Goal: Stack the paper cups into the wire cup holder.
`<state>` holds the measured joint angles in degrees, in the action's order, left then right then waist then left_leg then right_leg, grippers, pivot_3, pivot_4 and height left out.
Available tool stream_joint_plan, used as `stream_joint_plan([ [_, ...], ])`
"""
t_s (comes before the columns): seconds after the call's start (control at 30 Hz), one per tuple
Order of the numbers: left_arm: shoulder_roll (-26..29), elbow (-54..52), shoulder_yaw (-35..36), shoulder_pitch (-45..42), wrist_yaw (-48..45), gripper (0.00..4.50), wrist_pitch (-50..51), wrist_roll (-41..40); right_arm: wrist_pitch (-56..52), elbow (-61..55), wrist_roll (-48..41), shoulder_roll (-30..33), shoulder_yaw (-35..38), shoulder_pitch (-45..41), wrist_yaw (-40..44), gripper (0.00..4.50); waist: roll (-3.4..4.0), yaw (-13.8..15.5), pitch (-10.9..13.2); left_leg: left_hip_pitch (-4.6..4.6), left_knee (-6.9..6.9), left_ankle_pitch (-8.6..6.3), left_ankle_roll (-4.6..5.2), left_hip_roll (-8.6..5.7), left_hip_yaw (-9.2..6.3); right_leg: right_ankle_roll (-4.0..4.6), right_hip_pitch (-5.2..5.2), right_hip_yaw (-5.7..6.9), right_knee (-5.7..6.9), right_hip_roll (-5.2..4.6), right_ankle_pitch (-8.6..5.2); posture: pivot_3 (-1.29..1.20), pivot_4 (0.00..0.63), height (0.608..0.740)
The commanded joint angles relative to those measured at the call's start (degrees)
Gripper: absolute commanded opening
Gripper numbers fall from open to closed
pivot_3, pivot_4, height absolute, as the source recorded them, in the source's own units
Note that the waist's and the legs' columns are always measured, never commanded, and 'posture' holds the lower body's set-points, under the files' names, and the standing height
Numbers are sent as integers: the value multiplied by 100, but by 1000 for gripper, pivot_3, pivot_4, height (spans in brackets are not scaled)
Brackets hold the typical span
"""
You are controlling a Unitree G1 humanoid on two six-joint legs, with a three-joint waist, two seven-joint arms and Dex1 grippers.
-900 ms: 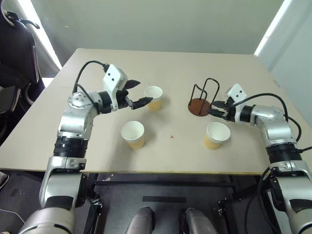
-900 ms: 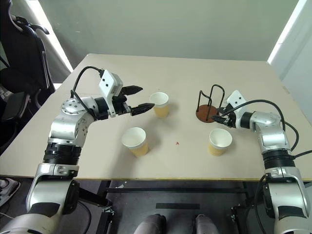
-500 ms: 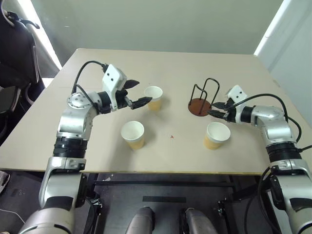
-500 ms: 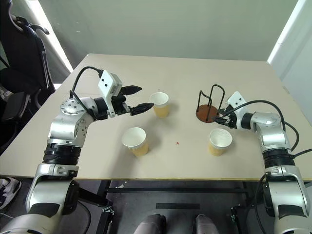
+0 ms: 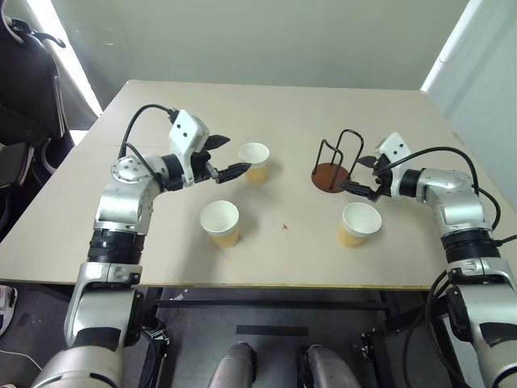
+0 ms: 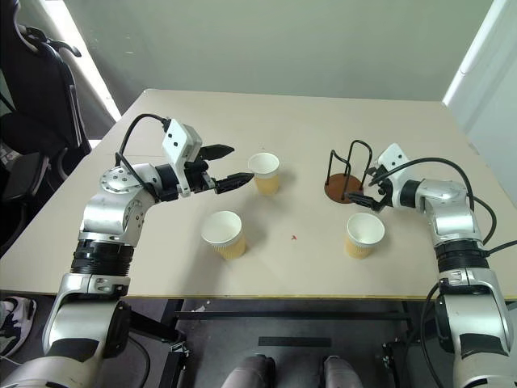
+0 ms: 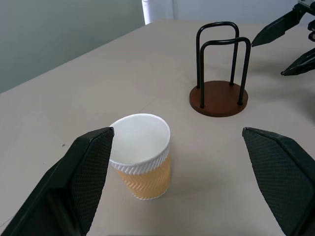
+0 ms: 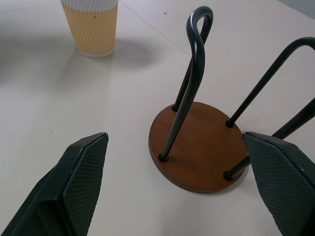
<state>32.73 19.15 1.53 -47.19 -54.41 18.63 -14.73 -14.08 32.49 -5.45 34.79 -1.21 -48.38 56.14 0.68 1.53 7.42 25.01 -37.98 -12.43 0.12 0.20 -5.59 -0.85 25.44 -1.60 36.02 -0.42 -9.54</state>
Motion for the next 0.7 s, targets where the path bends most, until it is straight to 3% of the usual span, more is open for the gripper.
stream_joint_plan([
  [0.03, 74, -139, 137, -98, 27, 4500, -122, -51, 81, -28, -98, -66, 154, -235, -175, 4478, 0, -3, 0, 0, 0, 0, 0, 0, 0, 0, 0, 0, 0, 0, 0, 0, 150, 740],
  [0.3, 26, -174, 124, -135, -114, 4500, -66, -164, 225, 254, 46, -541, -14, -539, -486, 4478, 0, -5, 0, 0, 1, 0, 0, 1, 0, 0, 3, 0, 1, 1, 0, 0, 150, 740],
  [0.43, 136, -368, 87, -62, -524, 4500, 54, -363, 347, 490, 128, -643, -67, -707, -502, 4478, 0, 12, 0, 3, 0, -1, 1, -1, -1, 1, 3, 0, 0, -1, 0, 0, 150, 740],
  [0.57, 258, -806, 205, -65, -1123, 4500, 724, -1064, 484, 736, 205, -688, -97, -849, -498, 4478, 0, 10, 0, 10, 1, -2, -1, -1, 0, 1, 11, 1, 1, -1, 0, 0, 150, 740],
  [0.7, 484, -779, 89, -209, -1371, 4500, 878, -1071, 576, 904, 259, -664, -113, -888, -491, 4478, 0, 3, 0, 8, 3, -3, -4, 1, 0, 1, 12, 1, 4, 0, -1, 0, 150, 740],
])
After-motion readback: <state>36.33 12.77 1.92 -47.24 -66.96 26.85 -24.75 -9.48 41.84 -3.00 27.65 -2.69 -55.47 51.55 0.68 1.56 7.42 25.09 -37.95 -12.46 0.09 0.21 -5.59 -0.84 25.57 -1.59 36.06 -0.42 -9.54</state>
